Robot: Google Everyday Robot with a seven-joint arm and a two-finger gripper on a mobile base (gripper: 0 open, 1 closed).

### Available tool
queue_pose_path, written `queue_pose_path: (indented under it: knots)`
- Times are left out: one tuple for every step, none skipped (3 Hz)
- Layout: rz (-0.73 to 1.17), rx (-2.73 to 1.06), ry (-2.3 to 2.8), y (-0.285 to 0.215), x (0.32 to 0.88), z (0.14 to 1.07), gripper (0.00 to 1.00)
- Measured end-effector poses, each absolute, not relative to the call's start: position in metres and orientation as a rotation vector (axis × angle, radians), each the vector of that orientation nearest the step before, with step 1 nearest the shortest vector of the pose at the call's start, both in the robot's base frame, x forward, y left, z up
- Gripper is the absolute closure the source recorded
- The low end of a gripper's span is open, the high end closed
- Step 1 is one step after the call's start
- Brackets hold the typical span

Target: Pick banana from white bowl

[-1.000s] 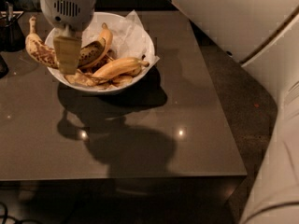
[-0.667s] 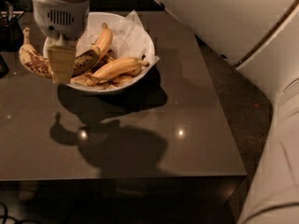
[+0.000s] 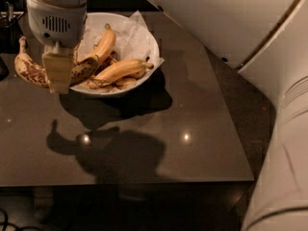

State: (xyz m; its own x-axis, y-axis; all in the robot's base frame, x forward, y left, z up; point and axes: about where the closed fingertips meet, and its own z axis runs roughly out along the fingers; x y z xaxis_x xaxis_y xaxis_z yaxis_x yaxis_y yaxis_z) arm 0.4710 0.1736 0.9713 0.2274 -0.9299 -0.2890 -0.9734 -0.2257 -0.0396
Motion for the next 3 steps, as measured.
queue_pose_path:
  knots:
    - [0.299, -2.271, 1.82, 0.138, 0.457, 0.98, 1.0]
    - [0.285, -2.255, 1.811, 0.093, 0.442, 0.989, 1.0]
    - [0.282, -2.237, 1.798, 0.097, 0.444, 0.991, 1.0]
